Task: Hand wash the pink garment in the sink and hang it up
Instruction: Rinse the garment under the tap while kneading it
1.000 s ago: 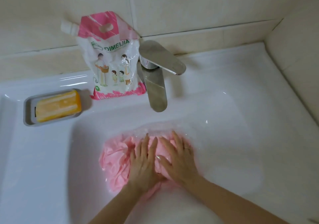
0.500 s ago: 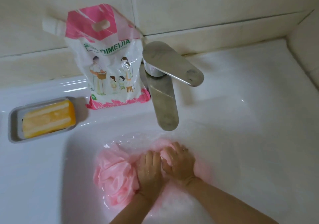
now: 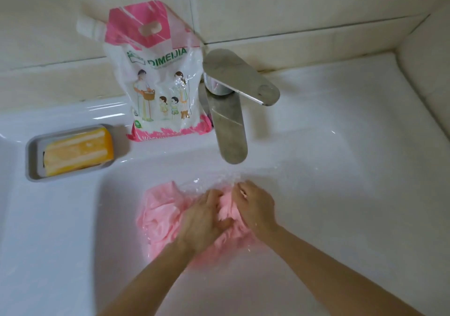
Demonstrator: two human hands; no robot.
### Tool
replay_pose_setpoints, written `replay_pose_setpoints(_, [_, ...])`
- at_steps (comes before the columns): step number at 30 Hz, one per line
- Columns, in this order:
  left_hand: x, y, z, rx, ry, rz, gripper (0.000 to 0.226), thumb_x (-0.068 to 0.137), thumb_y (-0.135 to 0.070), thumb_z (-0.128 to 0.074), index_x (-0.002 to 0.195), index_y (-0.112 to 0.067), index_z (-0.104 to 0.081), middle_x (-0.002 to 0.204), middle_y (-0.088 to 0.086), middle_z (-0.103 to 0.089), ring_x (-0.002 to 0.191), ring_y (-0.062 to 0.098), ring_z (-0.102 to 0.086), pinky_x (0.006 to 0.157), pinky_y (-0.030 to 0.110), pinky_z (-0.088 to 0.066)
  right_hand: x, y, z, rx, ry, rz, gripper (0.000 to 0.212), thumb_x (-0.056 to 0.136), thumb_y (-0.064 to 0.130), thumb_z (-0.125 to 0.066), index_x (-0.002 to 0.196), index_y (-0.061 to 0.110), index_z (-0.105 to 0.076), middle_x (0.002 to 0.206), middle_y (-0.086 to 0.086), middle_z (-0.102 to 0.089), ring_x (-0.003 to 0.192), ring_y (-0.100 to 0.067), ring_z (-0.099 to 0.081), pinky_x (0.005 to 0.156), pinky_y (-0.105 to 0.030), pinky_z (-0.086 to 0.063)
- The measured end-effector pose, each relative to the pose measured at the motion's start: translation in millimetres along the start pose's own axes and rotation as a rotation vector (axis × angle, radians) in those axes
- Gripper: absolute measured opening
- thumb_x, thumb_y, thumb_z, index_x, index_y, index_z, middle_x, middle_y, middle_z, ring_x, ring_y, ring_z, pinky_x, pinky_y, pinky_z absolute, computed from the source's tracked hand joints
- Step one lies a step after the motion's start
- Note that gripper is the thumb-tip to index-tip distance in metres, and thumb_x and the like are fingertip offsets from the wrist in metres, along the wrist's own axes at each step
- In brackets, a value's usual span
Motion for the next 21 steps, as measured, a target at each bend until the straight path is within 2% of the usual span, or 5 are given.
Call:
replay_pose_setpoints(4, [-38, -13, 4, 0.125, -0.011, -0.175, 0.097, 0.066, -0.080, -0.053, 0.136, -0.013, -0.041, 0.084, -0.008, -0.062, 0.059, 0.007, -0.058, 0.051, 0.007, -0.034, -42, -20, 26, -0.253, 0.129, 0.423, 0.040, 0.083, 0.050, -0.051, 0.121, 0.039, -0.054, 0.102, 0.006, -0.061, 0.090, -0.017, -0.054, 0.082, -0.035, -0.046])
replay_pose_setpoints(9, [-37, -9, -35, 0.390, 0.071, -0.091, 0.096, 0.062, -0.085, -0.040, 0.131, -0.019, -0.052, 0.135, 0.011, -0.048, 0.121, 0.031, -0.047, 0.091, 0.064, -0.045, -48, -54, 14, -0.527, 0.185, 0.457, 0.063, 0.071, 0.069, -0.049, 0.127, 0.042, -0.049, 0.143, -0.005, -0.043, 0.114, -0.031, -0.049, 0.086, -0.046, -0.046])
replay_pose_setpoints(14, [-32, -10, -53, 0.288, -0.033, -0.008, 0.072, 0.058, -0.053, -0.061, 0.118, -0.013, -0.055, 0.115, 0.006, -0.059, 0.096, 0.027, -0.059, 0.070, 0.043, -0.048, -36, -54, -14, -0.407, 0.053, 0.562, 0.054, 0.070, 0.047, -0.056, 0.119, 0.024, -0.050, 0.122, -0.010, -0.061, 0.095, -0.036, -0.061, 0.072, -0.041, -0.056])
replay_pose_setpoints(17, [-25, -6, -59, 0.296, -0.213, 0.070, 0.035, 0.073, -0.032, -0.049, 0.098, -0.013, -0.065, 0.089, 0.005, -0.062, 0.073, 0.027, -0.058, 0.064, 0.038, -0.038, -26, -48, -24, -0.404, -0.030, 0.571, 0.043, 0.070, 0.040, -0.052, 0.109, 0.023, -0.050, 0.104, -0.008, -0.067, 0.086, -0.032, -0.065, 0.065, -0.034, -0.057])
replay_pose_setpoints(21, [-10, -5, -67, 0.392, -0.212, 0.066, 0.034, 0.085, -0.022, -0.033, 0.088, -0.013, -0.065, 0.079, 0.008, -0.063, 0.064, 0.027, -0.060, 0.058, 0.035, -0.039, -10, -49, -36, -0.409, -0.134, 0.564, 0.021, 0.073, 0.030, -0.049, 0.093, 0.023, -0.049, 0.097, -0.004, -0.062, 0.071, -0.026, -0.064, 0.053, -0.030, -0.053])
Point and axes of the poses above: each hand's wrist, its own x-axis towards the middle knuckle, its own z-axis out of the back of the hand, y = z × x, the point moved 2 cm from there along x, towards the middle knuckle
